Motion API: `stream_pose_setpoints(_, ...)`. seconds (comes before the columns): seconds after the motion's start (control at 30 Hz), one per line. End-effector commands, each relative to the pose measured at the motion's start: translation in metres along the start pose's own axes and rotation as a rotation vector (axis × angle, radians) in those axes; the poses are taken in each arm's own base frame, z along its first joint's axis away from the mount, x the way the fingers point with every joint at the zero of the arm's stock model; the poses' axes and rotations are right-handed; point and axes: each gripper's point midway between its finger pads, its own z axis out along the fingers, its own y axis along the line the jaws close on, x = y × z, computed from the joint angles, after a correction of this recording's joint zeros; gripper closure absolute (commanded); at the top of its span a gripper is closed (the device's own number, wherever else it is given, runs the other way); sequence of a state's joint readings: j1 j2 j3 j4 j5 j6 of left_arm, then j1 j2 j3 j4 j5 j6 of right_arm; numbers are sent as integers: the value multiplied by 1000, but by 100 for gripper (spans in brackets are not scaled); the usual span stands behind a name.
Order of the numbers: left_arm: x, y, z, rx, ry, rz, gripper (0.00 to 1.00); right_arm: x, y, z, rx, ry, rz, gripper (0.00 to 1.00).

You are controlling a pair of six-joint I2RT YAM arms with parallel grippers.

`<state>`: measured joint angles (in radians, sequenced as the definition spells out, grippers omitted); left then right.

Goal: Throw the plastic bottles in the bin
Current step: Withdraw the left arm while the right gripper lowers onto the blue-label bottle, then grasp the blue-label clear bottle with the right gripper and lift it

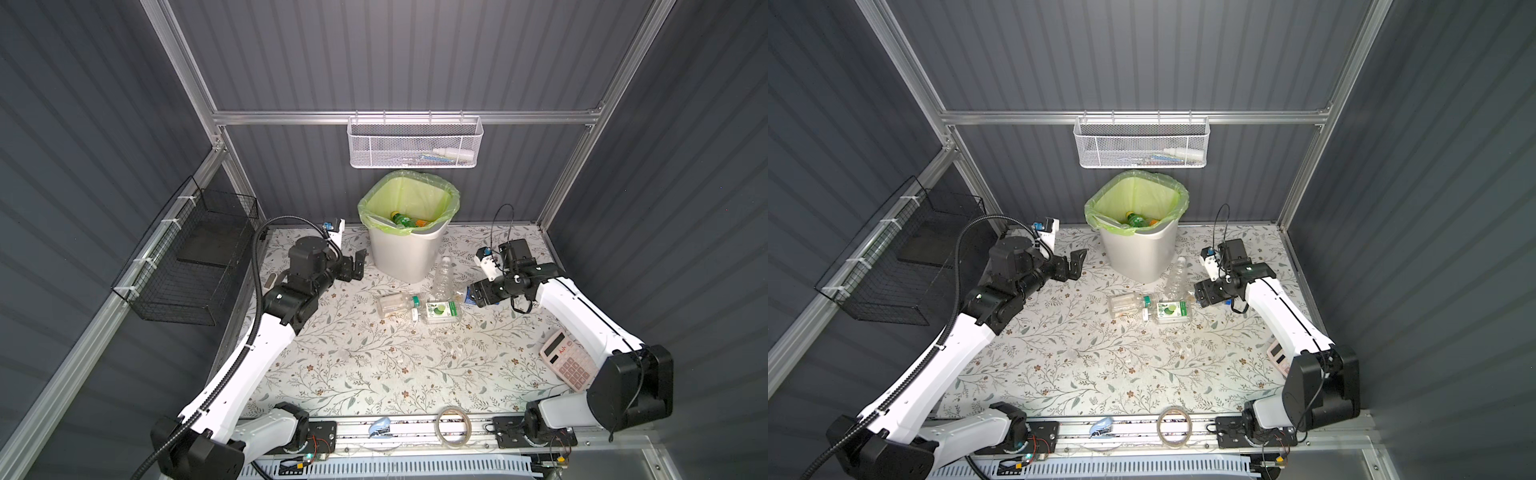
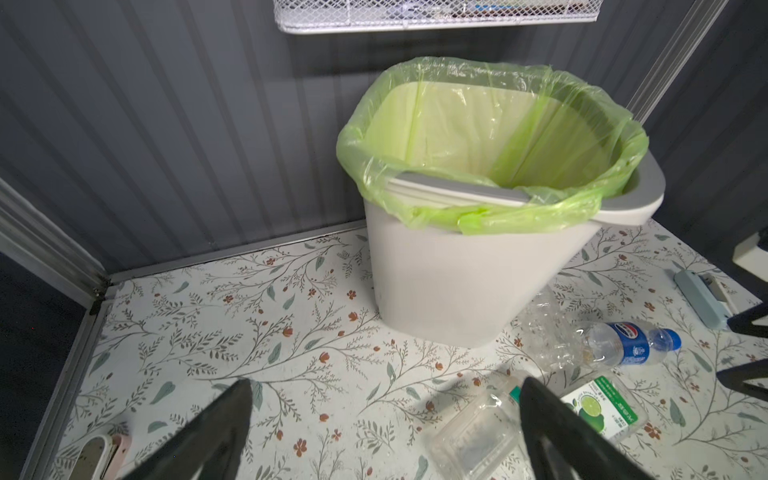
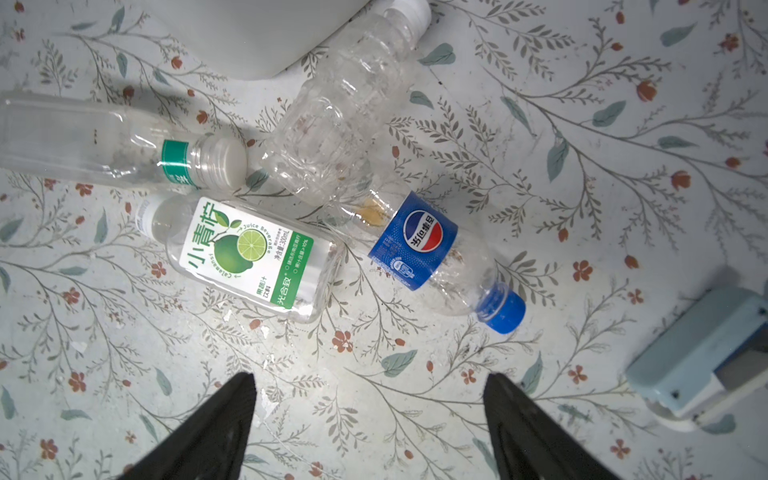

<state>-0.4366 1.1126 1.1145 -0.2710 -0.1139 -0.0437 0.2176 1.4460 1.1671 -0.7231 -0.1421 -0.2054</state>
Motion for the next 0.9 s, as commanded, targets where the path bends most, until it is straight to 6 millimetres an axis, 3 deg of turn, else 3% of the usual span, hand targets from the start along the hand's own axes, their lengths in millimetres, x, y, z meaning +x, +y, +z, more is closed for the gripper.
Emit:
stream_pose_setpoints(0.0, 10, 6, -13, -21, -3, -30, 0, 15, 2, 9, -6, 106, -184, 10)
stream_pose_setpoints(0.23, 45, 10, -21, -33, 71, 12, 0, 30, -24, 36, 71, 260, -364, 9)
stream_pose_setpoints(0.47, 64, 8, -17, -20, 115, 28, 0, 9, -33, 65, 62, 255, -429, 9)
stream_pose_setpoints(0.6, 69, 8, -13, -16, 134, 32, 0, -1, -38, 77, 61, 253, -462, 9)
stream_pose_setpoints(0.87, 75, 8, -6, -19, 151, 34, 0, 0, -37, 101, 14, 275, -485, 10)
